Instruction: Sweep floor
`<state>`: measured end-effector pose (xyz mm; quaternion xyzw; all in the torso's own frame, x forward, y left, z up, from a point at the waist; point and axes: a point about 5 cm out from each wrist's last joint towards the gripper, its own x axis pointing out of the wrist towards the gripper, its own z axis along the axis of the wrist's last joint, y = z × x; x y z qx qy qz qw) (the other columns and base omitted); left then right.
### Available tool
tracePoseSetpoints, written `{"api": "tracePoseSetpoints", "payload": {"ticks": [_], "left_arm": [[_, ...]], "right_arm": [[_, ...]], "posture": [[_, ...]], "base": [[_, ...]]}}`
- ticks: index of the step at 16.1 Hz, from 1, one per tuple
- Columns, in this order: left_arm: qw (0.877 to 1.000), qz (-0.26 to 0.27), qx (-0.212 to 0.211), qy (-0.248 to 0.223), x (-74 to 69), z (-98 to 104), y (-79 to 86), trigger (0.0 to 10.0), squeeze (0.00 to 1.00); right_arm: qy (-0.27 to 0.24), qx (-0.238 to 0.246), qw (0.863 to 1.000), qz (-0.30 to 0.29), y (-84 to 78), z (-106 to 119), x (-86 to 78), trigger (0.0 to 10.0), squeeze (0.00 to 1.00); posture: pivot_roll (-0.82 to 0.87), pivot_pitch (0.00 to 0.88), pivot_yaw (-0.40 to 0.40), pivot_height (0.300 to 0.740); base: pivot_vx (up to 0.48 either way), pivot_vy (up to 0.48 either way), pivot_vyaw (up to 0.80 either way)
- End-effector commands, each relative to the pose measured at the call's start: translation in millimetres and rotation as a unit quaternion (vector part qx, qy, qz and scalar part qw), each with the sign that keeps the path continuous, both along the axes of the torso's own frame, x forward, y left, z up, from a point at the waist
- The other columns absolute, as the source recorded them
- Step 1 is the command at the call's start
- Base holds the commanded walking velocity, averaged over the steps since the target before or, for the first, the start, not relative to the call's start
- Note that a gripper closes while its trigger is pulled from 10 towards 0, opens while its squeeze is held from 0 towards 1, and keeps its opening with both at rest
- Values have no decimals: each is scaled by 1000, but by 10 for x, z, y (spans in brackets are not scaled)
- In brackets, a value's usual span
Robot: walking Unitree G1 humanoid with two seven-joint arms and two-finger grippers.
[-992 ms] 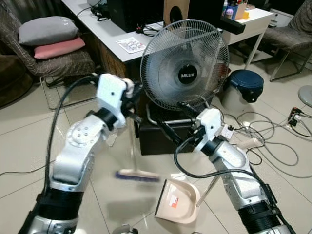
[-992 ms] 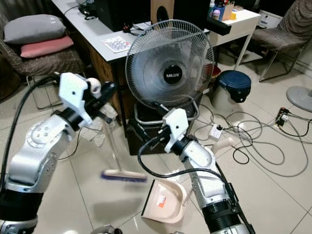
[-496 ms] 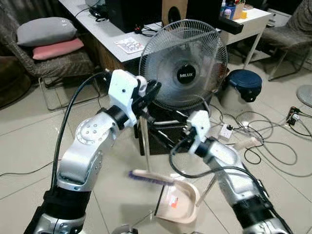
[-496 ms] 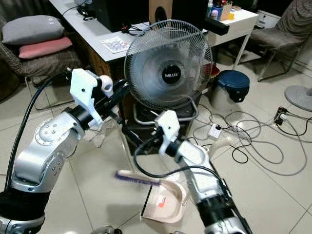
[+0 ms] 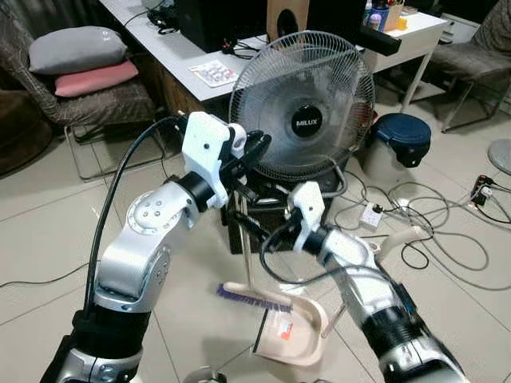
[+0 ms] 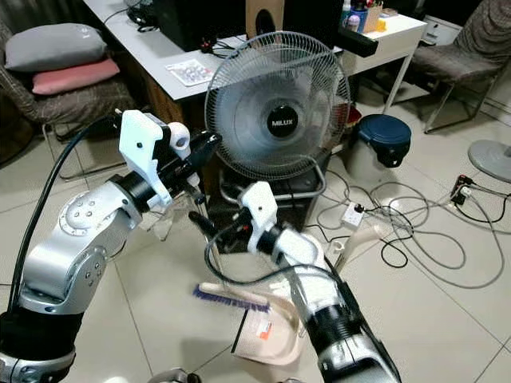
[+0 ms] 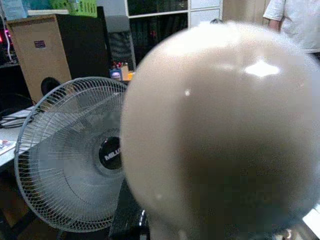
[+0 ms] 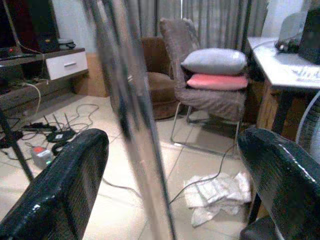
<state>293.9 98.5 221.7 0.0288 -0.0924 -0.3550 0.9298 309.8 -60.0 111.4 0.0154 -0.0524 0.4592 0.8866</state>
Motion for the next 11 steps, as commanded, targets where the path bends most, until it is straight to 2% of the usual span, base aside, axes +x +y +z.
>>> {"api": "tracePoseSetpoints", "payload": {"ticks": [1,10,11], "left_arm": [[999,-21,-4,-34,-44,171,-61,10000,0],[999,-43,-13,-27,-81,204,-113,10000,0],[999,-46,-12,-26,-84,206,-116,10000,0]], "right_arm": [[-14,-1,1000,12,50,43,16,10000,0],[-40,-6,999,11,160,-5,32,10000,0],[-41,-4,999,14,172,1,35,6196,0]], "posture": [[-20,4,38,740],[-18,1,44,740],[-17,1,45,740]], "base": [[0,0,0],[0,0,0],[0,0,0]]}}
